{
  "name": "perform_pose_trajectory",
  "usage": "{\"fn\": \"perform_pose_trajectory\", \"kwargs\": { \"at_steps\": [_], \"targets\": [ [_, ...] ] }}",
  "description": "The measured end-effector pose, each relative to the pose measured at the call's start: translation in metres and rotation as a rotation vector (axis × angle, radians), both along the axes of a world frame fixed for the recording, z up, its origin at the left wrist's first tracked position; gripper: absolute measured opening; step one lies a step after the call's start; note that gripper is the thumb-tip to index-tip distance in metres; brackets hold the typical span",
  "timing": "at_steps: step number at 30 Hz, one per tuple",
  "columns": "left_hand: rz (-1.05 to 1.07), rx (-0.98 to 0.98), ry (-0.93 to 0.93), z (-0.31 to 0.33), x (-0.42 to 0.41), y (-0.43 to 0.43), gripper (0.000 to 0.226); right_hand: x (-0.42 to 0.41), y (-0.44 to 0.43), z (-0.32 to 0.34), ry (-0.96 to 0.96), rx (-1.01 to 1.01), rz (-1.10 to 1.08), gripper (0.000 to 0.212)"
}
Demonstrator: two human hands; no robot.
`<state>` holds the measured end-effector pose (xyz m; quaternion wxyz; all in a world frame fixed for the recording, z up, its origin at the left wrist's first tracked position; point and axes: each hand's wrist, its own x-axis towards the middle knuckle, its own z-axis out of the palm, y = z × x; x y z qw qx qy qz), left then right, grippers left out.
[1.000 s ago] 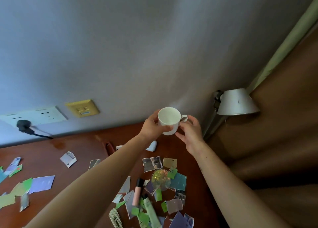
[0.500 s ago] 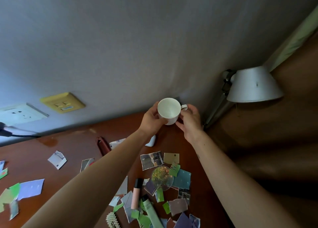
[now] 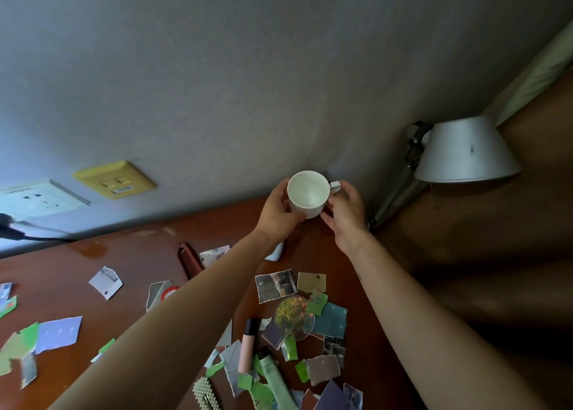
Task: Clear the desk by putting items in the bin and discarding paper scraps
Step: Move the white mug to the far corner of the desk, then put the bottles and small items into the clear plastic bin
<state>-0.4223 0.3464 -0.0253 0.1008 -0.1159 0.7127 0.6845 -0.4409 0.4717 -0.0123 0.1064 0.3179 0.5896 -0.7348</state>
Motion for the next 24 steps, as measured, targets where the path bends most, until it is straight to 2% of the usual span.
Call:
{"fn": "perform_pose_trajectory", "kwargs": {
  "at_steps": [4,8,11,13,15,19,21,24],
  "targets": [
    [-0.081,-0.080,-0.007,0.006,0.004,-0.006,0.071,0.008,-0.002,0.009,-0.044,0.045,-0.021,0.059],
    [-0.077,-0.268,-0.091,0.014,0.015,-0.025,0.074,0.035,-0.015,0.011,-0.133,0.124,-0.015,0.045],
    [-0.057,-0.312,-0.081,0.017,0.034,-0.045,0.061,0.060,-0.032,0.012,-0.142,0.104,0.105,0.034],
    [-0.047,-0.320,-0.067,0.017,0.049,-0.057,0.054,0.071,-0.044,0.007,-0.083,0.146,0.234,0.033],
    [-0.035,-0.372,-0.036,0.017,0.065,-0.068,0.049,0.079,-0.056,0.002,0.039,0.282,0.400,0.035],
    [-0.016,-0.473,-0.032,0.016,0.092,-0.091,0.046,0.081,-0.070,-0.016,0.248,0.709,0.771,0.047],
    [-0.031,-0.521,-0.042,0.016,0.101,-0.099,0.045,0.080,-0.072,-0.023,0.262,0.877,0.954,0.054],
    [-0.133,-0.728,-0.009,0.015,0.110,-0.110,0.040,0.079,-0.073,-0.032,0.224,1.027,1.116,0.059]
  ]
}}
